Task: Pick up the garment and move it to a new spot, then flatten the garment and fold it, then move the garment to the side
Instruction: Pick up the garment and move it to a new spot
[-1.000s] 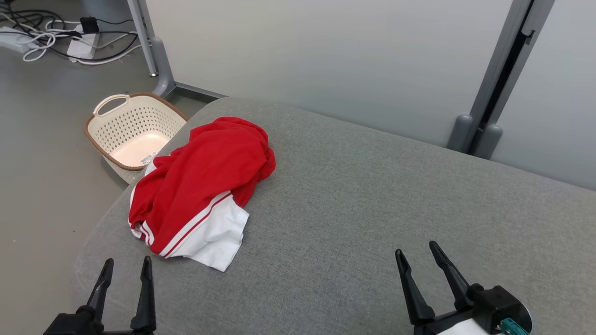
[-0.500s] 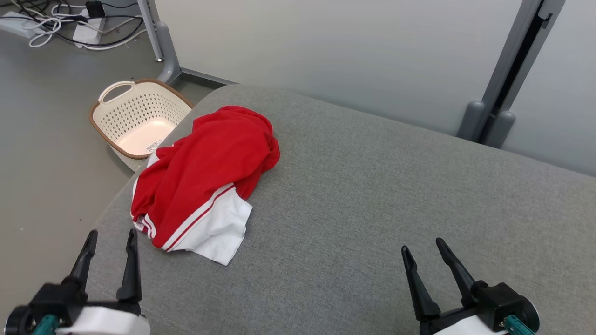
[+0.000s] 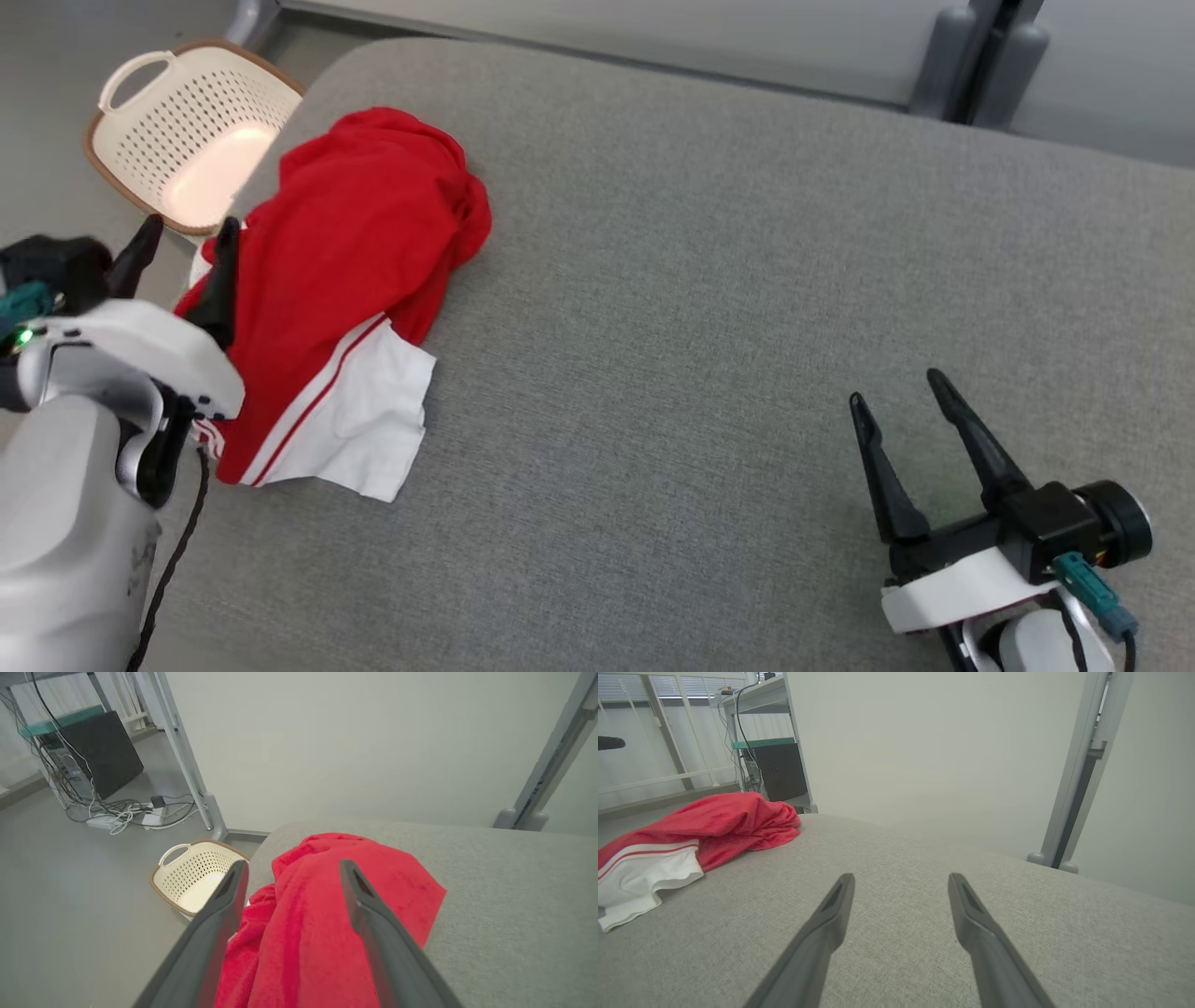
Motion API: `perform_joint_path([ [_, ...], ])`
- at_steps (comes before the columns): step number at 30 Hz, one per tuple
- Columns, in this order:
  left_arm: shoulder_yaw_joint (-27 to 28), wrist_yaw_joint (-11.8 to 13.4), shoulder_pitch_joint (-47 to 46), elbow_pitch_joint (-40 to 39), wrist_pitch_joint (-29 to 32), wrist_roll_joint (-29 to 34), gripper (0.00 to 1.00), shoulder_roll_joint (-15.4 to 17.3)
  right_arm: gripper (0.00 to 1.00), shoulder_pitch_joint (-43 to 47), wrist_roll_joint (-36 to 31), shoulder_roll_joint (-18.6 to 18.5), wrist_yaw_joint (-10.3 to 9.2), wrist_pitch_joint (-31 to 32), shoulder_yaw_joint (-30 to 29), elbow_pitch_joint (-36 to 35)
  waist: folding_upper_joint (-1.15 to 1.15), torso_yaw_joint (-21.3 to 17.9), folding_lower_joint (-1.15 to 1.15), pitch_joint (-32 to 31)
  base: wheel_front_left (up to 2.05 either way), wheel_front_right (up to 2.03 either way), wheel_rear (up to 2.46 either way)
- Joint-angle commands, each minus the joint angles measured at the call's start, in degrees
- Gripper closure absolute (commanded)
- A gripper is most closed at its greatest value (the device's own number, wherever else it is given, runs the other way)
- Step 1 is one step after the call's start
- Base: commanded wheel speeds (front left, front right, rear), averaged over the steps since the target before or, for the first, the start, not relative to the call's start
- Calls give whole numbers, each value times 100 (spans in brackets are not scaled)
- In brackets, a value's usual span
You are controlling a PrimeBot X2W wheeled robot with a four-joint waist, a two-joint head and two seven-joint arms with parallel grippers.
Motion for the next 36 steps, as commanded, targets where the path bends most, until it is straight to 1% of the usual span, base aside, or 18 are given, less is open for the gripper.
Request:
perform_joint_path([
  [1,-337,0,-329,254,275,-394,0,39,0,-134,-81,-86,-2,-8,-56,-37,0,-249,0,596,0,0,0],
  [5,-1136,0,-944,688,927,-1188,0,333,0,-334,-158,-165,-2,-8,-66,-104,0,-371,0,960,0,0,0],
  [9,-1658,0,-1272,1022,1213,-1728,0,478,0,-456,-212,-159,-2,-8,-87,-127,0,-473,0,1168,0,0,0],
  [12,-1964,0,-1356,1185,1397,-2163,0,521,0,-521,-244,-141,-2,-8,-100,-140,0,-538,0,1257,0,0,0],
  [14,-2175,0,-1377,1236,1466,-2373,0,590,0,-536,-265,-138,-2,-7,-124,-142,0,-565,0,1313,0,0,0],
  [19,-2580,0,-1445,1380,1223,-2703,0,676,0,-548,-296,-161,-3,-7,-207,-159,0,-600,0,1387,0,0,0],
  [20,-2580,0,-1445,1380,1223,-2703,0,676,0,-548,-296,-161,-3,-7,-207,-159,0,-600,0,1387,0,0,0],
  [21,-2705,0,-1487,1363,949,-2799,53,735,0,-562,-300,-162,-3,-6,-223,-156,0,-606,0,1385,0,0,0],
  [22,-2767,0,-1498,1372,829,-2862,100,757,0,-574,-303,-152,-3,-6,-224,-152,0,-608,0,1377,0,0,0],
  [32,-3494,0,-1592,1221,-226,-3165,100,1089,0,-529,-209,-18,-3,-7,-182,-107,0,-548,0,1034,0,0,0],
  [36,-3733,0,-1623,1186,-361,-3269,100,1228,0,-438,-147,30,-3,-7,-175,-74,0,-529,0,849,0,0,0],
])
